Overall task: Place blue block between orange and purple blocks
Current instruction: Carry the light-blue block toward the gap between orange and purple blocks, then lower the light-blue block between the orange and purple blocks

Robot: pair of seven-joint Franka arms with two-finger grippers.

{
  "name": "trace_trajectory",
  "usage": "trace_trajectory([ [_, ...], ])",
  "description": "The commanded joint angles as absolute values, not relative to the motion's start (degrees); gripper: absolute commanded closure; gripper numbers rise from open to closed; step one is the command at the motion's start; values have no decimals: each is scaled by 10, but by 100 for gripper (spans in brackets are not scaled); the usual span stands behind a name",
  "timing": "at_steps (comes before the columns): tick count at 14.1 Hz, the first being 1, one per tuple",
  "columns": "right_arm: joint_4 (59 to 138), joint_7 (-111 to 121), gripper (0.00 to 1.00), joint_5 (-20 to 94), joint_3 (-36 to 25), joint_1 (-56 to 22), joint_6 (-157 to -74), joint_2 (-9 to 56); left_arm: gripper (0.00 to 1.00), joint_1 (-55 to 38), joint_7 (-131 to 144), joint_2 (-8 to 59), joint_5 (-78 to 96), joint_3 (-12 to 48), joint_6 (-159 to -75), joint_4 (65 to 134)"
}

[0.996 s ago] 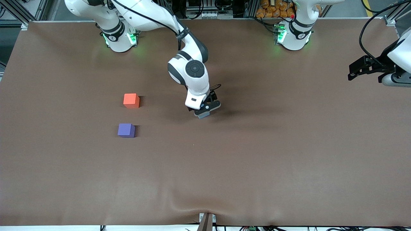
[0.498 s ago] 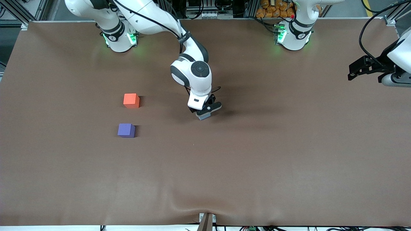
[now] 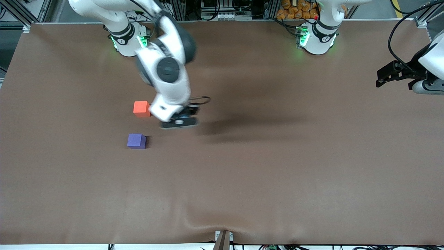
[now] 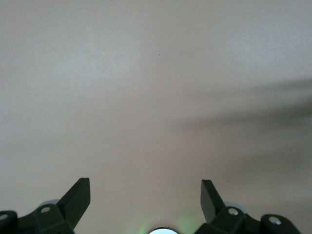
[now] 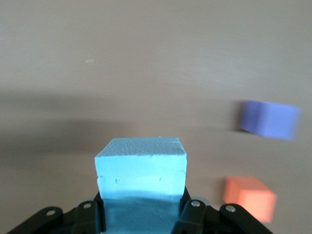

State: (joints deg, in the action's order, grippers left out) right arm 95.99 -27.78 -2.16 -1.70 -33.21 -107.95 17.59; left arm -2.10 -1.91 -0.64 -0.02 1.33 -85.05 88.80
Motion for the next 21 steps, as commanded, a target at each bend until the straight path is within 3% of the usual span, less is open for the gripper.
trace_trajectory([
  [1, 1086, -229, 100, -5, -11, -261, -1105, 81, 0, -18, -11, -5, 10, 11, -851, 886],
  [4, 1234, -193, 100, -4, -11, -214, -1221, 19, 0, -19, -11, -4, 9, 11, -855, 887],
  [9, 1349, -153, 100, 4, -11, -150, -1366, 30, 0, -18, -12, -4, 10, 10, -856, 885],
  [21, 1357, -142, 100, 16, -10, -155, -1441, 105, 0, -17, -9, 4, 32, 9, -867, 885],
])
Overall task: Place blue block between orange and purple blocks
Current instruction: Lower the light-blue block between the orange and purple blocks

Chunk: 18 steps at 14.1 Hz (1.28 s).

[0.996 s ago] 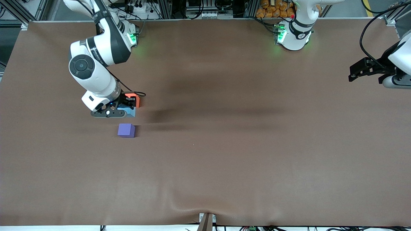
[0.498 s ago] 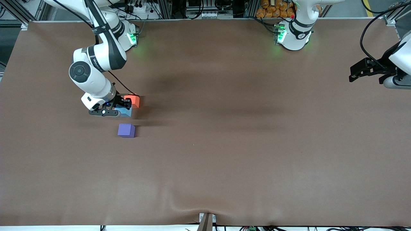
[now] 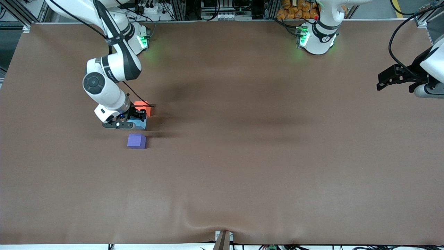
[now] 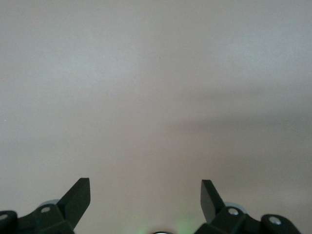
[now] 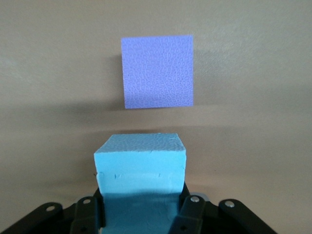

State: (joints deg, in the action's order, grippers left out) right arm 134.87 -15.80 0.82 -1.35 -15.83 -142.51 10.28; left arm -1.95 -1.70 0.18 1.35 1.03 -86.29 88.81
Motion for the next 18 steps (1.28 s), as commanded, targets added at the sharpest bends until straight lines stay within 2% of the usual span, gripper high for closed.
trace_trajectory([
  [1, 1357, -140, 100, 16, -10, -154, -1444, 106, 0, -17, -9, 4, 33, 9, -867, 885],
  [7, 1358, -129, 100, 16, -10, -153, -1485, 138, 0, -19, -11, 4, 28, 10, -878, 884],
  [18, 1359, -108, 100, 15, -11, -136, -1510, 156, 0, -18, -9, 4, 29, 10, -878, 871],
])
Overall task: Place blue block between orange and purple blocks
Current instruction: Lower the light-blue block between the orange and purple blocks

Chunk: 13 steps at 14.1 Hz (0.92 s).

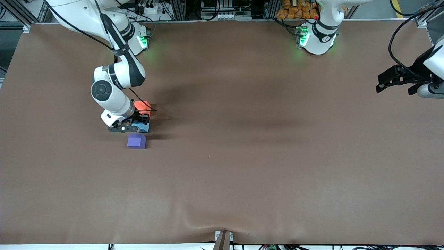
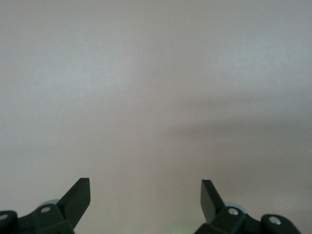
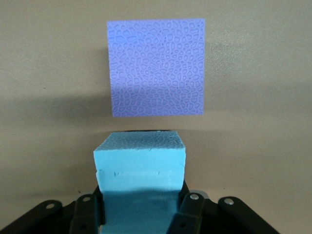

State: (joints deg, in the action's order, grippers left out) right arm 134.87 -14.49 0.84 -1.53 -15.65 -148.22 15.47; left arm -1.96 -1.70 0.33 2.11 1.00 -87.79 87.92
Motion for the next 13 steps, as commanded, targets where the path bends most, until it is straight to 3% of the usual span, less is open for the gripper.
trace_trajectory([
  [1, 1359, -104, 100, 15, -11, -133, -1511, 159, 0, -18, -10, 4, 28, 10, -878, 871],
  [7, 1372, -104, 100, 15, -10, -135, -1564, 184, 0, -19, -10, 4, 28, 10, -878, 871],
  [8, 1371, -104, 90, 15, -10, -136, -1564, 186, 0, -19, -10, 4, 28, 10, -878, 871],
  [9, 1370, -104, 23, 15, -10, -136, -1563, 187, 0, -19, -10, 4, 28, 10, -878, 871],
  [10, 1368, -106, 0, 15, -9, -136, -1557, 185, 0, -19, -10, 4, 28, 10, -878, 871],
  [13, 1330, -108, 0, 16, -6, -138, -1459, 150, 0, -19, -10, 4, 28, 10, -878, 871],
])
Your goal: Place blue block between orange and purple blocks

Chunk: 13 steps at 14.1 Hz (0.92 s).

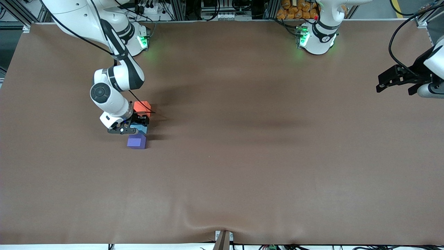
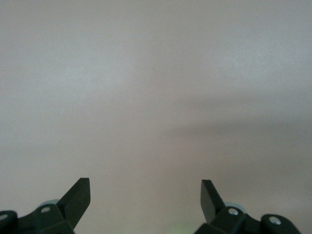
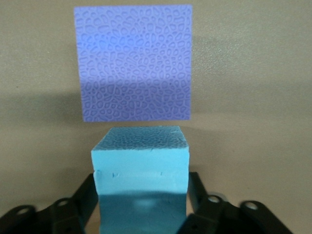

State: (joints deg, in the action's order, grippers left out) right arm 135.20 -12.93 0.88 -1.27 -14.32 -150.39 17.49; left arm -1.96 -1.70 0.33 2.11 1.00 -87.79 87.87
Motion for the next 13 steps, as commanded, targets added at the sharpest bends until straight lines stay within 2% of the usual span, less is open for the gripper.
trace_trajectory([
  [1, 1295, -108, 0, 16, -6, -139, -1392, 137, 0, -19, -10, 4, 28, 10, -878, 871],
  [4, 1127, -105, 0, 21, -6, -141, -1193, 130, 0, -19, -10, 4, 27, 10, -878, 871],
  [7, 924, -100, 0, 24, -7, -137, -1028, 152, 0, -19, -10, 4, 27, 10, -878, 871],
  [9, 814, -99, 0, 17, -8, -121, -938, 170, 0, -18, -10, 4, 27, 10, -878, 871],
  [13, 736, -96, 0, 18, 1, -73, -842, 161, 0, -19, -10, 4, 27, 10, -878, 871],
])
